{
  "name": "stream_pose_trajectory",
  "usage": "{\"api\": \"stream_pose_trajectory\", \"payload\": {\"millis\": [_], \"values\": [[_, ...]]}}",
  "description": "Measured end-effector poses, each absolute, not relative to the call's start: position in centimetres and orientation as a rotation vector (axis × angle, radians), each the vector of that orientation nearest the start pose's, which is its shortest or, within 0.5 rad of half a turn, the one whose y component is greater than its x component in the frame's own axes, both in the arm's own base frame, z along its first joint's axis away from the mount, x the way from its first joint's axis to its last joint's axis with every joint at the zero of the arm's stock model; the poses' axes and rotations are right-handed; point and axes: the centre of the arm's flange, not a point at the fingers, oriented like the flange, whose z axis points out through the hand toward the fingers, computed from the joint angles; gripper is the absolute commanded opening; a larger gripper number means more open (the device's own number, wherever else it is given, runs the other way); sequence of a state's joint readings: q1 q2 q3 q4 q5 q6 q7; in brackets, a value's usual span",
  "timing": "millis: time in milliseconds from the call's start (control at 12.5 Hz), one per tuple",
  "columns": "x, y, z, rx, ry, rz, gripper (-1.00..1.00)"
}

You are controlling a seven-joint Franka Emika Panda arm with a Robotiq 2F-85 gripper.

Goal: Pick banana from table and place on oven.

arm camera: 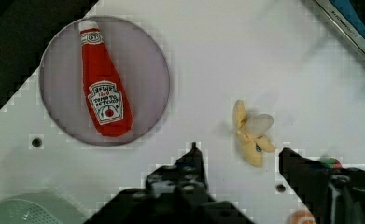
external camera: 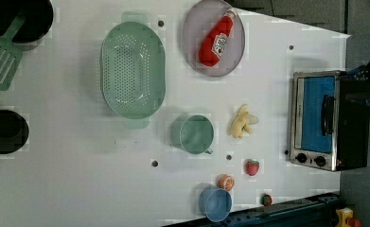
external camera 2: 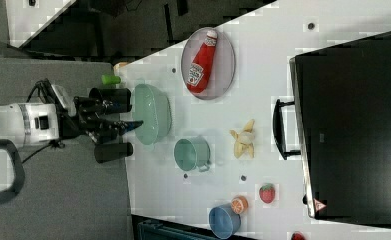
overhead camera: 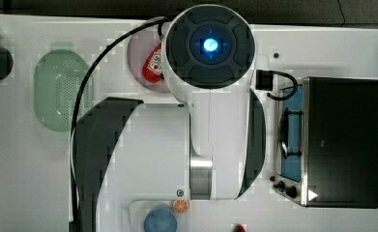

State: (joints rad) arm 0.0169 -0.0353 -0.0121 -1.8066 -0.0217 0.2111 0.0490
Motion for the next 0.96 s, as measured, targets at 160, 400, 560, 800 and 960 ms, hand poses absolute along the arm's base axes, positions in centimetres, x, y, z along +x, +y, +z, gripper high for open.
{"api": "stream_pose_trajectory", "payload": {"millis": [160,400,560,800,960], "values": [[47.5,-0.9,54.8,-2.927,1.303,0.121,0.81],[40.8,-1.7,60.5,-2.870,1.310,-0.030,1.00],[39.6,-1.9,64.2,-2.825,1.293,-0.183,1.00],[42.7,-3.0,63.7,-2.770,1.296,-0.333,1.00],[46.4,-3.3,56.7,-2.811,1.322,-0.207,1.00]]}}
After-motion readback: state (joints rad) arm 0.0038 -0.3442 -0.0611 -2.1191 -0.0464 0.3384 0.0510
